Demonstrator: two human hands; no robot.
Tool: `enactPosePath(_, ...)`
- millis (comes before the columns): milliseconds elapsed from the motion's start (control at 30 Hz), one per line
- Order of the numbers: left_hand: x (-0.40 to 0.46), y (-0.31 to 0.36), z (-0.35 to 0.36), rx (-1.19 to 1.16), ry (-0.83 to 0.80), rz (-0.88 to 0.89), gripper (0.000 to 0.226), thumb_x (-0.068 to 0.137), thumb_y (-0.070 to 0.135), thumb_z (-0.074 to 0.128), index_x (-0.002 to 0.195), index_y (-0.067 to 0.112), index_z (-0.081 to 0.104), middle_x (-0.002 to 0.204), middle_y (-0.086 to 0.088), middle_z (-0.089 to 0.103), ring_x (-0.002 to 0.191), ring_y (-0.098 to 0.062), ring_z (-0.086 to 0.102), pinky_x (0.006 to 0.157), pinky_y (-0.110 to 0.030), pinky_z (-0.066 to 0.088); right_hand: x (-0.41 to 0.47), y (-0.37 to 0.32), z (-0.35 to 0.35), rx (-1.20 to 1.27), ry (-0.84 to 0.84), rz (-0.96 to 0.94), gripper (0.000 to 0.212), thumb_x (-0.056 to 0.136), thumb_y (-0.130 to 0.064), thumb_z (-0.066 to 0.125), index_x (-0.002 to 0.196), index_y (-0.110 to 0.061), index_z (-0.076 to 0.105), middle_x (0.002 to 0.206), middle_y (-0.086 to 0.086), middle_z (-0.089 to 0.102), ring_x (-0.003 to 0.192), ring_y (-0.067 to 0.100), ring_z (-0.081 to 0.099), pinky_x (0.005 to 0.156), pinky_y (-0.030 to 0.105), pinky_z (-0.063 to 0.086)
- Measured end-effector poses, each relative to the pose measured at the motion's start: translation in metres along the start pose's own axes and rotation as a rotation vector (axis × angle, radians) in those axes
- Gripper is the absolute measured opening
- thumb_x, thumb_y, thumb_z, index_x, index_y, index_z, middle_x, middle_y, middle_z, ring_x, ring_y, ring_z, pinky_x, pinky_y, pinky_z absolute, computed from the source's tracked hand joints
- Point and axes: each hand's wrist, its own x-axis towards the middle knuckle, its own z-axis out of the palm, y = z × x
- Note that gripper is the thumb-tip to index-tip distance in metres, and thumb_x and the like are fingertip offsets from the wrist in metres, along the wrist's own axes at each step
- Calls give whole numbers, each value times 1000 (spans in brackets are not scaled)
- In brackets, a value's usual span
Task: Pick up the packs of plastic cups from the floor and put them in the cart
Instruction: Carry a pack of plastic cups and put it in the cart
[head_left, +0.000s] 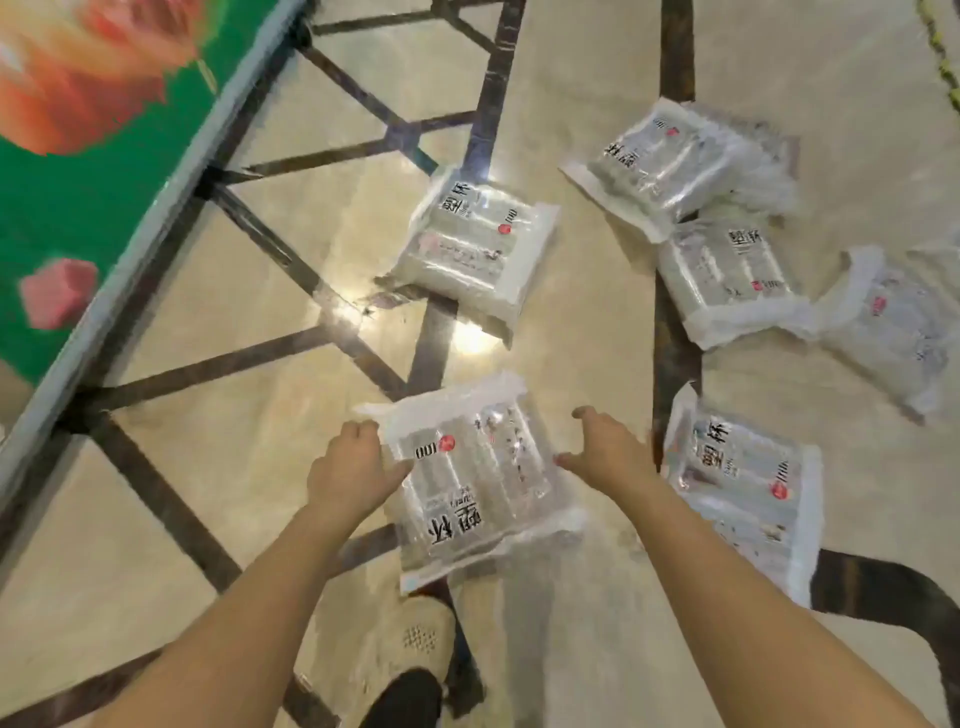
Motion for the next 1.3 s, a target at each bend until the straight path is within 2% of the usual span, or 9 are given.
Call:
enactPosePath(233, 93, -48, 121, -122, -161, -248, 71, 84, 52, 52, 132, 2, 40, 129, -18, 50, 120, -35, 47, 96, -40, 43, 130, 14, 111, 146, -118, 132, 78, 84, -51, 59, 140, -6, 28, 141, 15, 42, 129, 32, 44, 103, 45, 41)
enactPosePath(333, 103, -44, 140, -265, -254, -296, 61, 91, 43, 47, 134, 0, 38, 131, -20, 49, 118, -37, 52, 95, -35, 47, 148, 15, 130, 281, -195, 176, 79, 87, -49, 57, 141, -3, 23, 143, 18, 41, 130, 34, 42, 101, 39, 40)
enactPosePath(500, 101, -17, 116, -358, -131, -275, 69, 91, 41, 50, 139, -3, 26, 143, -21, 39, 127, -37, 44, 100, -40, 43, 143, 14, 111, 425, -86, 185, 78, 85, -43, 63, 140, 1, 29, 142, 17, 44, 131, 34, 42, 101, 37, 39)
enactPosePath(633, 85, 24, 39, -406, 75, -139, 62, 89, 34, 58, 134, -1, 34, 137, -22, 45, 125, -39, 46, 98, -41, 40, 105, 9, 36, 571, 66, 182, 81, 85, -42, 64, 143, -1, 25, 144, 17, 42, 133, 34, 40, 103, 36, 37)
enactPosePath(800, 25, 106, -108, -469, 215, 92, 65, 80, 33, 68, 132, 4, 39, 133, -17, 51, 122, -38, 49, 102, -47, 42, 4, 13, -102, 807, 294, 189, 80, 80, -41, 70, 140, -3, 32, 139, 15, 48, 130, 32, 45, 101, 36, 39)
enactPosePath(900, -33, 176, -206, -469, 205, 224, 73, 77, 38, 70, 133, 5, 36, 134, -18, 50, 121, -36, 50, 101, -48, 43, -82, 25, -204, 913, 407, 234, 84, 80, -42, 70, 143, -6, 29, 144, 14, 44, 133, 32, 41, 105, 36, 37)
enactPosePath(967, -78, 229, -268, -466, 205, 340, 80, 74, 43, 71, 134, 6, 36, 134, -18, 52, 120, -36, 51, 100, -49, 45, -144, 39, -268, 936, 499, 251, 73, 80, -44, 69, 136, -7, 41, 138, 14, 51, 128, 30, 47, 100, 34, 40)
enactPosePath(1100, -181, 336, -367, -432, 196, 567, 72, 76, 36, 73, 133, 5, 41, 132, -19, 54, 122, -36, 52, 103, -49, 42, -280, 76, -375, 1037, 692, 389, 73, 75, -48, 71, 130, -8, 46, 132, 9, 57, 125, 27, 51, 97, 34, 42)
enactPosePath(1300, -339, 477, -410, -360, 30, 926, 73, 74, 41, 72, 131, 7, 41, 126, -19, 56, 116, -34, 54, 97, -42, 43, -490, 153, -431, 1180, 992, 640, 75, 71, -51, 73, 128, -10, 47, 129, 7, 59, 119, 26, 55, 97, 35, 45)
